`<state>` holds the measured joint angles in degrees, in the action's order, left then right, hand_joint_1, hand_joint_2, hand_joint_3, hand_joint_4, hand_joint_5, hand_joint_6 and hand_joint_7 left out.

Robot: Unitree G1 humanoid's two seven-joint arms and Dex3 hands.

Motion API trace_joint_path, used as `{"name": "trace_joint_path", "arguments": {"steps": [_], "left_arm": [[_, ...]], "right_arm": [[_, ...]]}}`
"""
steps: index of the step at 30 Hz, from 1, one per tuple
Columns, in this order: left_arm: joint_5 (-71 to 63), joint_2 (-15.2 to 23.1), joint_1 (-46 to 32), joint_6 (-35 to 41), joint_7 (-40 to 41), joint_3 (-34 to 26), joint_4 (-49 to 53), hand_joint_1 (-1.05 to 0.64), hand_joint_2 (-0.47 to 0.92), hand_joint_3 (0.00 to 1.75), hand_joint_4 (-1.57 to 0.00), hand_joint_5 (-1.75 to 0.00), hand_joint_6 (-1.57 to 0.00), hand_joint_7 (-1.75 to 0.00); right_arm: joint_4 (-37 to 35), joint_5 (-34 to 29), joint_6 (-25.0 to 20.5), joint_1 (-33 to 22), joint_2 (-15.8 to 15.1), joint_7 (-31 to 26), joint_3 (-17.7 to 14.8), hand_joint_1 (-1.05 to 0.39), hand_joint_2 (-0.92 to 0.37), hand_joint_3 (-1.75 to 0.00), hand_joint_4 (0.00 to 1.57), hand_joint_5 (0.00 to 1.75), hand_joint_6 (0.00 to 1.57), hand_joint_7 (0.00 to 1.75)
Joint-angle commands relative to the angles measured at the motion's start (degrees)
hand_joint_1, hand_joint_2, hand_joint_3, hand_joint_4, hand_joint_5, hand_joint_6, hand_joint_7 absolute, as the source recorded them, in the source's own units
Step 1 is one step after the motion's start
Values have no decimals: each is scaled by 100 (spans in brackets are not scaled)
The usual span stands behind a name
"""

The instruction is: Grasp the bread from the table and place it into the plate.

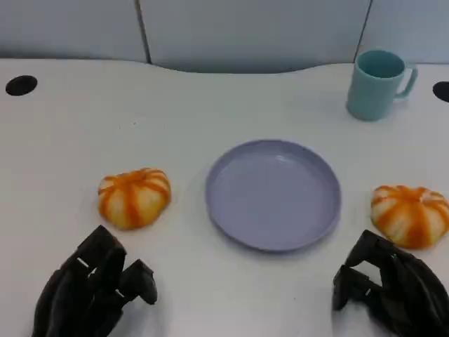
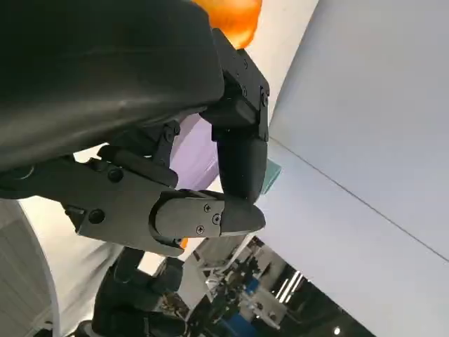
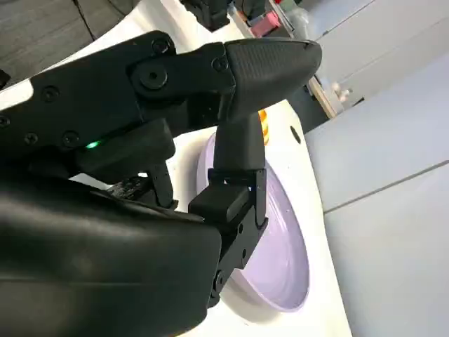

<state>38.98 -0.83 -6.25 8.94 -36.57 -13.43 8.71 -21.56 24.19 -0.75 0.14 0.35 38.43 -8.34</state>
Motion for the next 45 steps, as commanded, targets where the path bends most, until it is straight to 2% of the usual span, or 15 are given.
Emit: {"name": "trace_joint_path", "arguments": {"steps": [1,8,11,14,15,16,17,19,22,24,27,30,36,40,45], "left_arm": [[-44,37,4,-137,-48,-66,72,-46,92,34,-74,-175,-47,-172],[-137,55,-27,-315,-63,-57,6,-47,92,33,-71,-175,-44,-166],[-597,83,-55,-1018,-120,45,43,-50,92,34,-62,-175,-40,-160],[-677,76,-52,-1201,-140,71,101,-51,92,34,-60,-175,-39,-158],[-1105,130,-62,-1867,-109,113,120,-51,92,34,-60,-175,-39,-158],[-1523,225,-62,-2436,-71,156,126,-51,92,32,-51,-141,-39,-117],[-1821,290,-58,-2853,-42,187,149,-53,92,28,-48,-103,-46,-66],[-2337,426,-8,-3574,69,212,283,-57,92,27,-44,-77,-49,-32],[-3027,580,17,-4246,458,240,357,-60,92,23,-38,-51,-46,-10],[-3289,654,20,-4479,680,285,388,-61,92,20,-36,-42,-46,-5],[-5205,1038,32,-5207,1726,211,130,-49,92,13,-25,-28,-38,-1],[-6449,1269,56,-5342,2572,209,-104,-47,92,4,-21,-17,-33,0],[-8349,1647,57,-4528,3604,513,-961,-59,91,1,-14,-8,-23,0],[-8928,1901,221,-3867,3599,864,-1263,-68,92,1,-7,-3,-15,0],[-9137,2102,436,-3278,3603,1197,-1408,-71,91,0,-7,-3,-17,-1]], "right_arm": [[45,22,37,-23,-43,-38,-17,-62,-92,-31,73,175,65,146],[37,2,72,-31,-55,-10,1,-63,-92,-30,73,175,65,145],[65,30,11,-45,-47,-21,-1,-62,-92,-29,73,175,65,143],[68,33,4,-47,-47,-22,-1,-62,-92,-28,73,175,66,143],[76,33,4,-61,-25,-29,10,-62,-92,-28,73,175,66,142],[87,20,24,-76,-7,-33,27,-62,-92,-28,72,175,66,143],[94,10,39,-86,5,-36,40,-62,-92,-30,72,175,66,143],[94,4,84,-99,28,-19,55,-62,-92,-31,72,175,66,144],[114,-21,110,-117,54,-56,72,-62,-92,-31,72,175,66,145],[125,-31,118,-125,62,-77,81,-63,-92,-31,73,175,66,146],[138,25,45,-129,64,-28,96,-62,-92,-31,72,175,65,145],[126,53,33,-110,51,21,109,-61,-92,-33,72,175,64,145],[161,27,2,-105,31,-60,117,-61,-92,-31,73,175,65,144],[86,38,2,-65,11,-45,93,-62,-92,-29,72,174,65,144],[18,71,73,-46,20,16,61,-62,-92,-29,72,175,65,145]]}}
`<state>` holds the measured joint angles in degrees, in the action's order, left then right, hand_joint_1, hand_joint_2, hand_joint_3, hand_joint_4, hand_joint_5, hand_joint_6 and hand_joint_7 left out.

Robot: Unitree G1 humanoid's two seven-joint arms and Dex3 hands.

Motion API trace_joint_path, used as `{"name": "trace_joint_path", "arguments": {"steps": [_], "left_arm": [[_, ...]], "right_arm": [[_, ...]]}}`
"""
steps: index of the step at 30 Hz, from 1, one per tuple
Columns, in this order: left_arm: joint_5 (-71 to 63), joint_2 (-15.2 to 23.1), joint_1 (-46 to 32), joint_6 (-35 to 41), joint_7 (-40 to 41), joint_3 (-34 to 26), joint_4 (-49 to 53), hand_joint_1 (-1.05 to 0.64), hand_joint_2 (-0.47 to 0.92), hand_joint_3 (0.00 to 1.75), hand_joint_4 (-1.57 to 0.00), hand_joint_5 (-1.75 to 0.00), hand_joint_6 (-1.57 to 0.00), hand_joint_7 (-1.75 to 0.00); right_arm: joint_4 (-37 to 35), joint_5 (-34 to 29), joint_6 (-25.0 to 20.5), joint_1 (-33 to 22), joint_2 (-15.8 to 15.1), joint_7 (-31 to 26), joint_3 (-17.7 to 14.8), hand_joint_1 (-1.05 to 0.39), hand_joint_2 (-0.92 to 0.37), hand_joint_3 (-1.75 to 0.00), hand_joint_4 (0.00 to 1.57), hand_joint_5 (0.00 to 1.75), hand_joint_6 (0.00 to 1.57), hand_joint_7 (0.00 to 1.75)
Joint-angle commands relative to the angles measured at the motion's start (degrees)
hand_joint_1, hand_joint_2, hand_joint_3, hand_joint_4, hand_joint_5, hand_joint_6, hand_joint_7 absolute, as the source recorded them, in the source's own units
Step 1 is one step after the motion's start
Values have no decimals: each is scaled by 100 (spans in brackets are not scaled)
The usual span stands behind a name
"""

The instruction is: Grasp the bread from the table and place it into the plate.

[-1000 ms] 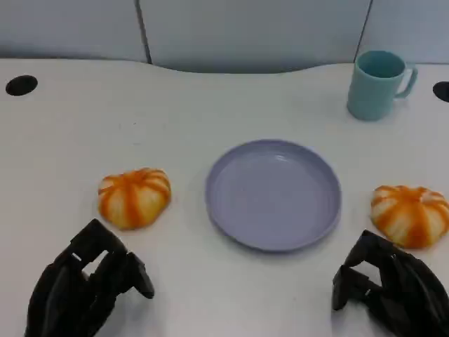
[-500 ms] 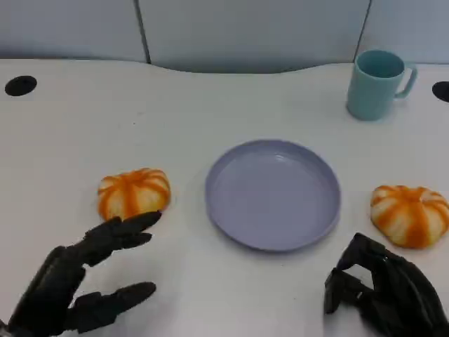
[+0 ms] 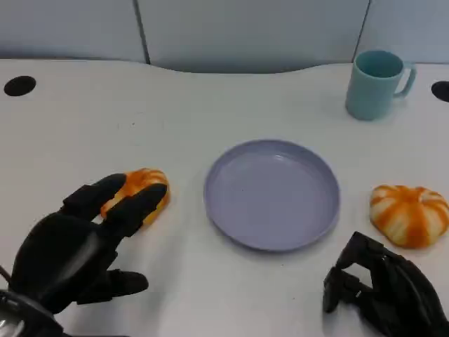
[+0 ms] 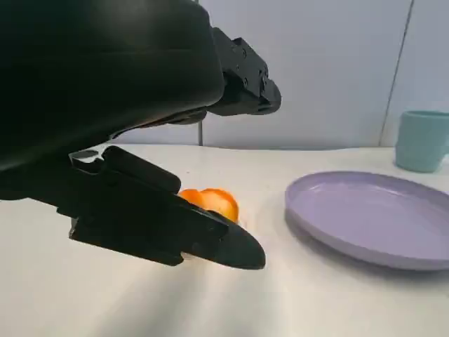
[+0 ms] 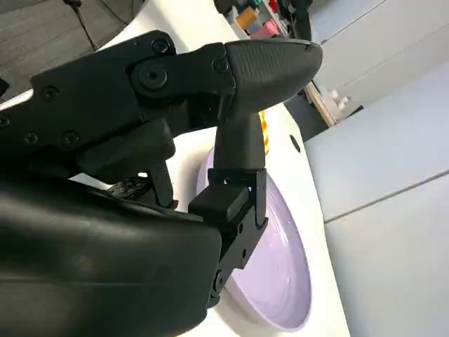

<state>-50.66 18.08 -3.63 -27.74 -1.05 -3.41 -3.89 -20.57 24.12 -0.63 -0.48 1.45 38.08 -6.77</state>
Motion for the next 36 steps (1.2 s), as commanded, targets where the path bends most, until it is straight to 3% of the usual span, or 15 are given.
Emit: {"name": "trace_joint_path", "arguments": {"steps": [1,11,19,23,31,33,36], "left_arm": [[-222,222,278,558,-3,264,-160,-71,90,0,-8,-3,-17,-1],[-312,586,1145,1553,-273,909,377,-68,81,0,-11,-4,-22,-1],[-159,774,1214,1765,-172,1149,404,-68,81,0,-12,-4,-22,0],[-154,732,2532,2080,-962,1681,1959,-63,81,0,-12,-4,-20,0],[39,836,2757,2216,-920,1990,2232,-63,81,0,-12,-3,-19,0],[83,682,3014,2355,-1068,2151,2683,-63,80,0,-11,-3,-19,0],[1,224,3813,2505,-824,2547,4236,-64,79,0,-8,-1,-16,0]], "right_arm": [[-104,86,91,22,-86,72,-106,-62,-92,-29,72,175,65,145],[-70,38,33,24,-86,32,-82,-63,-92,-29,73,175,64,145],[-65,38,31,22,-86,21,-76,-63,-92,-28,74,175,65,144],[-18,59,63,-36,-32,-2,-82,-62,-92,-29,72,174,65,144],[-12,56,73,-50,-29,-1,-84,-62,-92,-30,71,175,65,143],[20,69,11,-70,-32,-21,-84,-62,-92,-30,71,175,65,143],[1,36,90,-67,-45,-13,-84,-62,-92,-30,71,175,64,144]]}}
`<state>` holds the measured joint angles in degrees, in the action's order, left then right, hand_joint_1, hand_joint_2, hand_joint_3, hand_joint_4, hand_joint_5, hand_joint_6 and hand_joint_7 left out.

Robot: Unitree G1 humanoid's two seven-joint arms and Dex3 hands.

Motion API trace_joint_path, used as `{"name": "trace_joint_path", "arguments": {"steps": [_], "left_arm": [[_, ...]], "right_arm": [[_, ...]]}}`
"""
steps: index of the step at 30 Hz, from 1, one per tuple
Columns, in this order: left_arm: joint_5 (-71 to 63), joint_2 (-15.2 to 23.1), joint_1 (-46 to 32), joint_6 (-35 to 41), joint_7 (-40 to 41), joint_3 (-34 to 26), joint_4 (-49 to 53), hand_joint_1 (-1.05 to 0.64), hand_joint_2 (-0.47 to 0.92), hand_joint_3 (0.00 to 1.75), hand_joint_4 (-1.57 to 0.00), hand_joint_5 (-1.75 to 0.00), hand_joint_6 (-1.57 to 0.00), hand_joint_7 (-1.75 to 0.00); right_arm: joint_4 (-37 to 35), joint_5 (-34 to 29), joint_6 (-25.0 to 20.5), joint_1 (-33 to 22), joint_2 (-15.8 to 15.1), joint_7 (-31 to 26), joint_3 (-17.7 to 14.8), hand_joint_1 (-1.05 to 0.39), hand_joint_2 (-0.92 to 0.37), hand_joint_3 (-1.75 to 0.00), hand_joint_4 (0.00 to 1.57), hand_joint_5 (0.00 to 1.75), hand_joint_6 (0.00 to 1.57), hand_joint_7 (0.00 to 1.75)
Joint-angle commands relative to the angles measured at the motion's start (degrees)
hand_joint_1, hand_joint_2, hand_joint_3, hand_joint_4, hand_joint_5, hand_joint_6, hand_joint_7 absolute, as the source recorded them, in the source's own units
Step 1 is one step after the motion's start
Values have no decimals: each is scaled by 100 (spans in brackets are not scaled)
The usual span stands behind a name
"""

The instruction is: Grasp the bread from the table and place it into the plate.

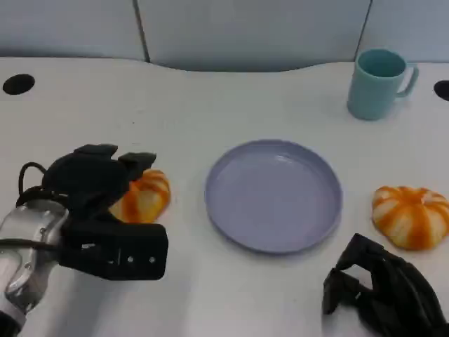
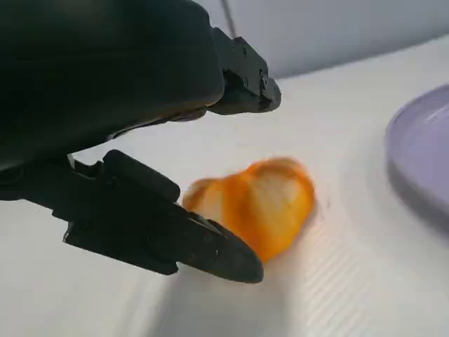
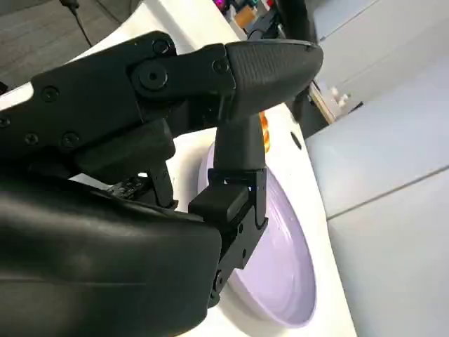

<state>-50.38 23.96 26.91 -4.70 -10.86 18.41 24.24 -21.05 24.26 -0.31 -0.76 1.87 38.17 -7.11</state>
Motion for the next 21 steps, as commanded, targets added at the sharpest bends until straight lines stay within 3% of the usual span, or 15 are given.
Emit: {"name": "trace_joint_path", "arguments": {"steps": [1,7,21], "left_arm": [[-15,-437,925,177,270,445,1760,-65,79,0,-7,-1,-16,0],[157,-522,1338,-6,634,729,2590,-66,80,0,-8,-1,-16,0],[391,-483,1465,-45,790,979,2804,-66,80,0,-7,-1,-16,0]], "right_arm": [[44,21,73,-40,-90,-16,-51,-62,-92,-30,71,175,64,144],[16,52,87,-35,-88,26,-68,-62,-92,-30,71,175,64,144],[15,49,86,-34,-86,30,-73,-62,-92,-30,71,175,63,144]]}}
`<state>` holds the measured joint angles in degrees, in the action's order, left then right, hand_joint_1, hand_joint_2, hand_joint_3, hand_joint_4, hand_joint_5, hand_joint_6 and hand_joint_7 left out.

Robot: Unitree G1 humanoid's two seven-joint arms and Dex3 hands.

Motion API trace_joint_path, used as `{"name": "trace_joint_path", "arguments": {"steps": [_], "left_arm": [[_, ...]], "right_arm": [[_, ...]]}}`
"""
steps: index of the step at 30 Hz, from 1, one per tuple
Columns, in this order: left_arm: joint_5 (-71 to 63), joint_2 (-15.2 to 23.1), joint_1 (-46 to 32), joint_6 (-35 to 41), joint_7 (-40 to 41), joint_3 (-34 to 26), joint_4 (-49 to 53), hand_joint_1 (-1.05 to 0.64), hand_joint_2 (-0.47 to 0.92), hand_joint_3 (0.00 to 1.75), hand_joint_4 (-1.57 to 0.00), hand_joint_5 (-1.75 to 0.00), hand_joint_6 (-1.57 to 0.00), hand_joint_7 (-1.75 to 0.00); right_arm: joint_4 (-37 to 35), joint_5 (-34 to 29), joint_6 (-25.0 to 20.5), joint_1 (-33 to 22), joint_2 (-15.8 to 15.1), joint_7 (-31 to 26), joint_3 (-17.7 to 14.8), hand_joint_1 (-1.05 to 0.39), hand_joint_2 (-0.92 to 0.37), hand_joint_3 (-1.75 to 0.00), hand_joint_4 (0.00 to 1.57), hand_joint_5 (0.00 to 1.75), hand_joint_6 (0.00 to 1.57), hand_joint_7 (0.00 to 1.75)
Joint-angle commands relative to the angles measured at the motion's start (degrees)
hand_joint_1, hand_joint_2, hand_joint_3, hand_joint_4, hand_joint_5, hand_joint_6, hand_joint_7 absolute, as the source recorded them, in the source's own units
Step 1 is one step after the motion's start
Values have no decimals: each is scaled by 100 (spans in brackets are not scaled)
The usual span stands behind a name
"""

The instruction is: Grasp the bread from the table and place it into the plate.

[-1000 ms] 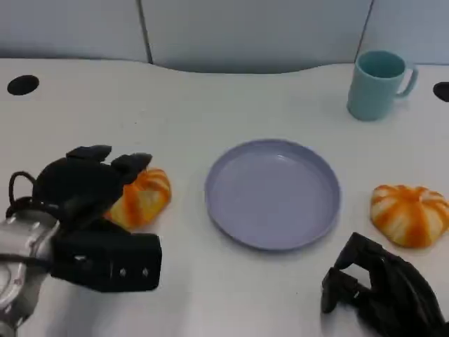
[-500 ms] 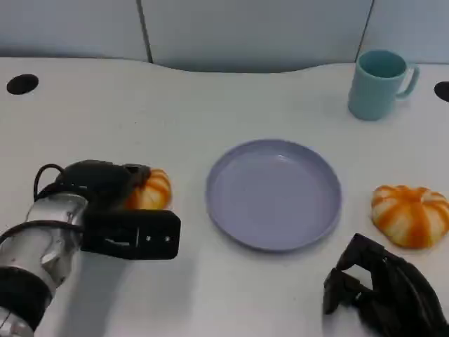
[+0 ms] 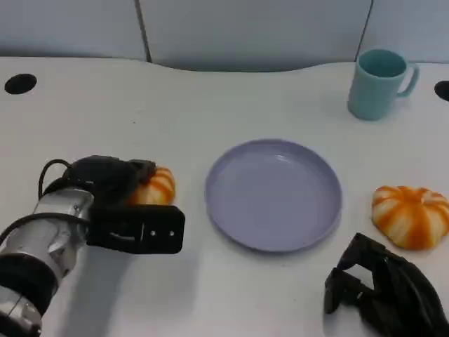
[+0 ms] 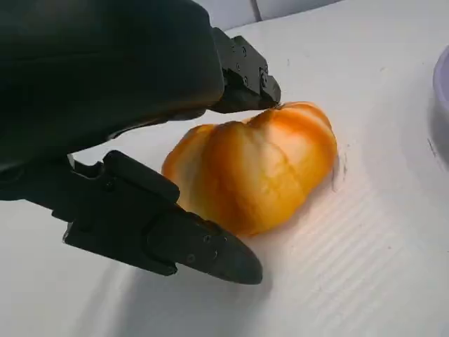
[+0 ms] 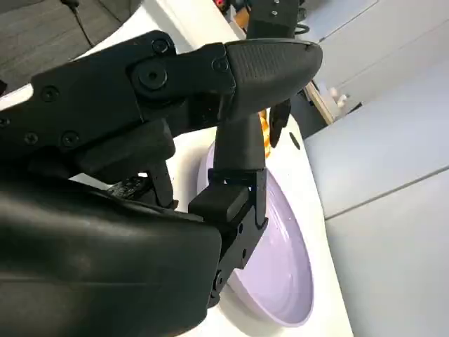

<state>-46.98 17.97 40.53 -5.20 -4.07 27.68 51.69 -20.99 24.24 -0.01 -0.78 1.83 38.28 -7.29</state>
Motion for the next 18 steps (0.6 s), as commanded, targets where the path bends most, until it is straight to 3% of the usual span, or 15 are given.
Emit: {"name": "trace_joint_path", "arguments": {"steps": [1,18], "left_arm": [[62,118,105,7,114,63,61,-66,80,0,-7,-1,-16,0],[118,131,124,13,142,125,83,-66,80,0,-7,-1,-16,0]], "right_arm": [[9,50,56,-32,-81,19,-56,-62,-92,-30,71,175,63,144],[9,50,56,-32,-81,20,-56,-62,-92,-30,71,175,63,144]]}}
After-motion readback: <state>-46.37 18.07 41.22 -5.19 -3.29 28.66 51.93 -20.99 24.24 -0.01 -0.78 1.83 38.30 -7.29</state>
